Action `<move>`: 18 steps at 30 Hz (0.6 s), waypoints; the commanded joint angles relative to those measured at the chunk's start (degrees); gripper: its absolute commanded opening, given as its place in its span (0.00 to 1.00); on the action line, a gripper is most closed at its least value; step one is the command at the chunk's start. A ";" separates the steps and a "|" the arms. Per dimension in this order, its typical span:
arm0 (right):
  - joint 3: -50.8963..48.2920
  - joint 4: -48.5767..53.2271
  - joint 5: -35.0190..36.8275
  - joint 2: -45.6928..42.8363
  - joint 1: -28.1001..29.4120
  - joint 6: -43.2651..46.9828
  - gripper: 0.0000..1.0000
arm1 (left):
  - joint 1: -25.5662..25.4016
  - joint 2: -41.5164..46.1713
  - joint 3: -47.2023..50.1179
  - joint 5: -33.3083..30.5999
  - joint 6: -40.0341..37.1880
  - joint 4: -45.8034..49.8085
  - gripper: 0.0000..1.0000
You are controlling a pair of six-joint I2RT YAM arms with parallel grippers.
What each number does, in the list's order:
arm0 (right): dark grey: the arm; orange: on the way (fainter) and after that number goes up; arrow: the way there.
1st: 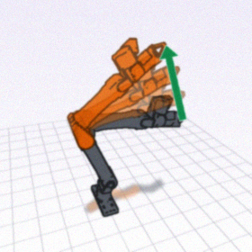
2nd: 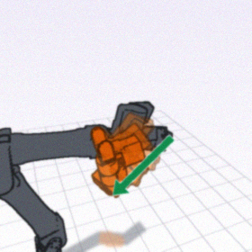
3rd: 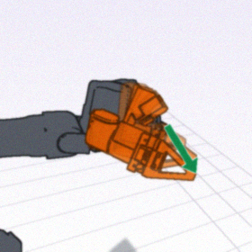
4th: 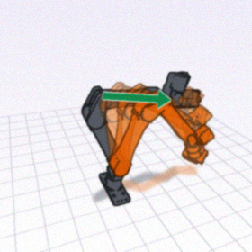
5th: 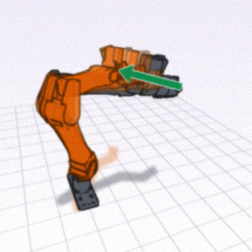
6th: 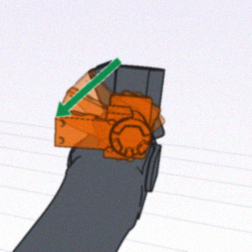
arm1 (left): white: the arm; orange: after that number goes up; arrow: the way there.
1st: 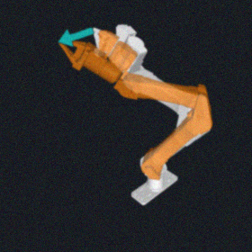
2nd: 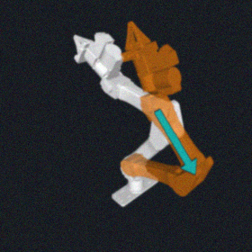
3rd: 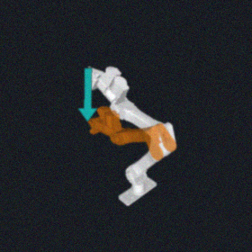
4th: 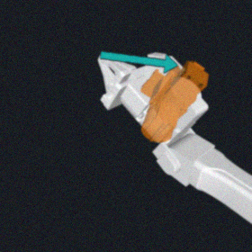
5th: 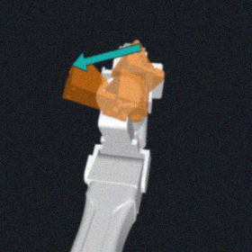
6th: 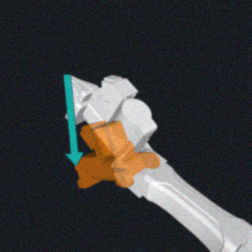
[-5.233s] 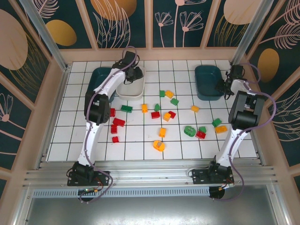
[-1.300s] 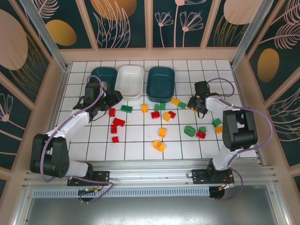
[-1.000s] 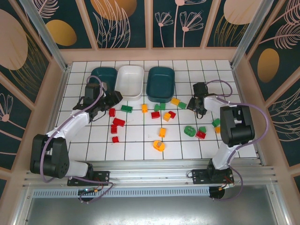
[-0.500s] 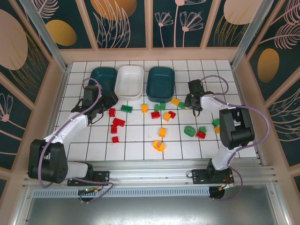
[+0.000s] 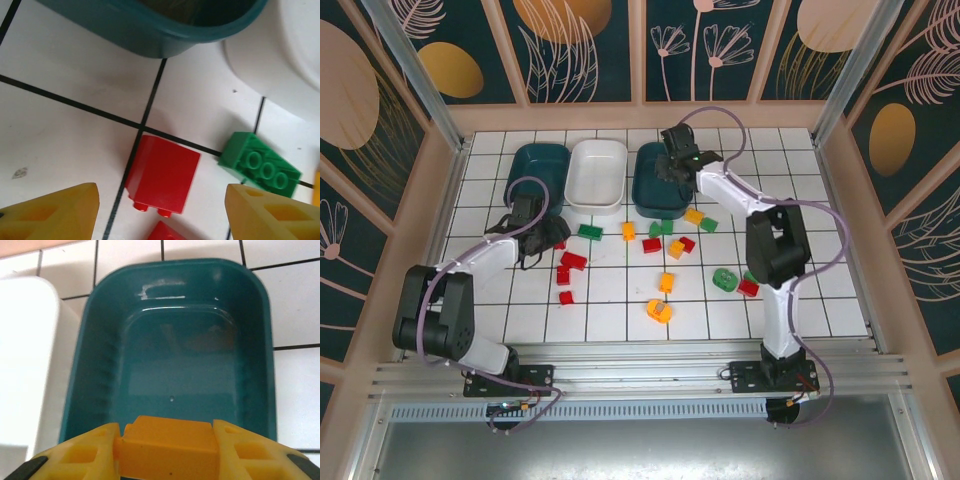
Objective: Sort the legos into containers by color
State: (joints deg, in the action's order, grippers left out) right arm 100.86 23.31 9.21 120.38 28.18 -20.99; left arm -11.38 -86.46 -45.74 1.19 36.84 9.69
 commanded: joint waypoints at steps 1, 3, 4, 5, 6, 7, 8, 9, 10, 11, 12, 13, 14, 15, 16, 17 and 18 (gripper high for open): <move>5.51 5.14 -0.55 3.17 -0.19 1.09 0.49 | -0.48 -2.24 0.13 -1.74 -2.03 0.82 0.67; 8.40 6.71 -0.46 4.53 -0.12 1.22 0.54 | -0.63 -3.63 -0.23 -1.47 -2.10 0.51 0.67; 9.34 7.10 -0.26 4.60 -0.07 1.26 0.57 | -0.75 -4.01 -0.40 -1.62 -2.04 0.30 0.67; 9.82 7.27 -0.04 4.31 -0.10 1.49 0.59 | -0.83 -4.33 -0.26 -1.62 -1.96 -0.05 0.67; 10.00 7.28 0.33 3.73 -0.13 1.72 0.62 | -0.88 -4.49 -0.19 -1.67 -1.87 -0.33 0.67; 10.03 7.27 0.67 3.20 -0.16 1.89 0.63 | -0.88 -4.64 -0.23 -1.69 -1.93 -0.53 0.67; 9.97 7.50 1.01 2.55 -0.23 2.09 0.65 | -0.93 -4.89 -0.30 -1.56 -1.90 -0.55 0.67; 9.61 7.56 1.32 1.68 -0.19 2.17 0.66 | -0.99 -5.10 -0.33 -1.79 -2.03 -0.51 0.66; 8.98 7.54 1.42 0.92 -0.20 2.14 0.66 | -0.95 -5.26 -0.37 -1.88 -2.02 -0.55 0.66; 8.07 7.41 1.38 -0.25 -0.08 2.14 0.66 | -1.04 -5.35 -0.41 -1.89 -2.17 -0.68 0.66; 6.69 7.05 1.21 -1.60 -0.14 2.10 0.66 | -1.14 -5.52 -0.37 -1.87 -2.23 -0.81 0.65; 5.05 6.47 1.01 -2.77 -0.14 1.89 0.66 | -1.15 -5.69 -0.35 -1.94 -2.34 -0.90 0.65; 2.84 5.47 0.65 -4.53 -0.13 1.54 0.66 | -1.28 -5.85 -0.40 -2.28 -2.51 -0.91 0.64; 0.15 4.33 -0.07 -6.19 -0.10 1.19 0.66 | -1.37 -6.17 -0.45 -2.61 -2.72 -0.90 0.63; -2.08 3.44 -0.79 -7.79 -0.06 0.78 0.66 | -1.36 -6.47 -0.69 -2.89 -2.90 -0.86 0.62; -4.61 2.34 -1.56 -9.37 -0.03 0.34 0.66 | -1.38 -6.85 -0.76 -3.03 -3.10 -1.05 0.60; -7.14 1.35 -1.98 -10.90 0.00 -0.04 0.66 | -1.38 -7.41 -0.91 -2.80 -3.09 -1.25 0.58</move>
State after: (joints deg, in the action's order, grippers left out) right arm 98.41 27.46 8.62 114.69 28.12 -19.86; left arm -12.45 -92.14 -45.76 -0.19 35.24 8.95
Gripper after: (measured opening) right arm 0.663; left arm 0.592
